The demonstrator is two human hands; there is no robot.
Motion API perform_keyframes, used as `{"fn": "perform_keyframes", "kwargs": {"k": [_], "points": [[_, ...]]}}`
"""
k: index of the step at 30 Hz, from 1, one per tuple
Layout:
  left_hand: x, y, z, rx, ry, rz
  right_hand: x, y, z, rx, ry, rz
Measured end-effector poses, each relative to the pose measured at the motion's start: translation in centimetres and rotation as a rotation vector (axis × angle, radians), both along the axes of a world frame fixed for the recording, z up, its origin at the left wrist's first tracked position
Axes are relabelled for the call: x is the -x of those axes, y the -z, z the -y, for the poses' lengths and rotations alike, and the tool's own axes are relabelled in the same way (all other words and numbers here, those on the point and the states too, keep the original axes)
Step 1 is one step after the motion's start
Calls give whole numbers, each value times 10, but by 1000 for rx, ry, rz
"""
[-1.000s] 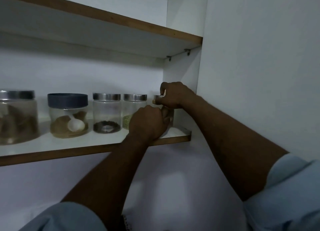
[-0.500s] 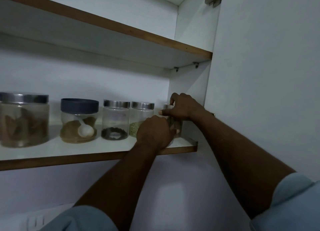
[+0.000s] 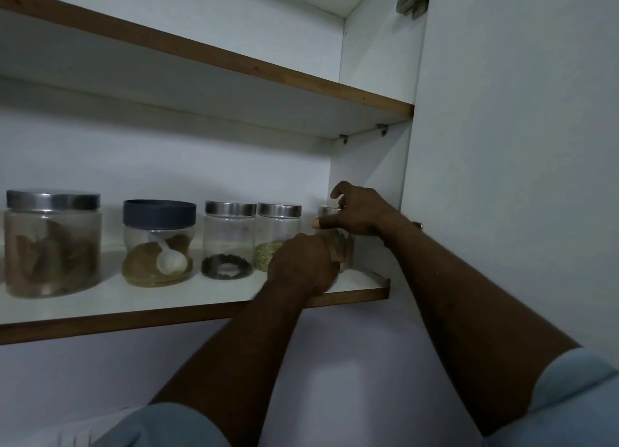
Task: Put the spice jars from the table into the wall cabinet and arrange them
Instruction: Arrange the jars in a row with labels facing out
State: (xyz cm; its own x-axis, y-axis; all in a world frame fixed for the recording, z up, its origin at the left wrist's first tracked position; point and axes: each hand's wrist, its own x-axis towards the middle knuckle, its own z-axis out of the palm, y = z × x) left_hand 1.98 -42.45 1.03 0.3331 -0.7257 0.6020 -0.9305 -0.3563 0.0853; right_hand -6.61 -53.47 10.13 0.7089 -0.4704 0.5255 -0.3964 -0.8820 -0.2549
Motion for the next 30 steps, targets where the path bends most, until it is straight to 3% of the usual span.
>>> {"fn": "perform_keyframes", "kwargs": {"k": [3,13,18,26,30], "points": [[-2,1,0,18,12,-12,-2,-1,-1,60,62,-55],[-6,4,2,4,3,93,0,0,2,-48,-2,52],[-6,4,3,57,-12,-12,-1,1,-3,93,87,-32],[-10,6,8,59,7,-8,4,-1,-9,-48,-47,67],[-10,7,8,65,7,13,1,3,-4,63,43,20]]}}
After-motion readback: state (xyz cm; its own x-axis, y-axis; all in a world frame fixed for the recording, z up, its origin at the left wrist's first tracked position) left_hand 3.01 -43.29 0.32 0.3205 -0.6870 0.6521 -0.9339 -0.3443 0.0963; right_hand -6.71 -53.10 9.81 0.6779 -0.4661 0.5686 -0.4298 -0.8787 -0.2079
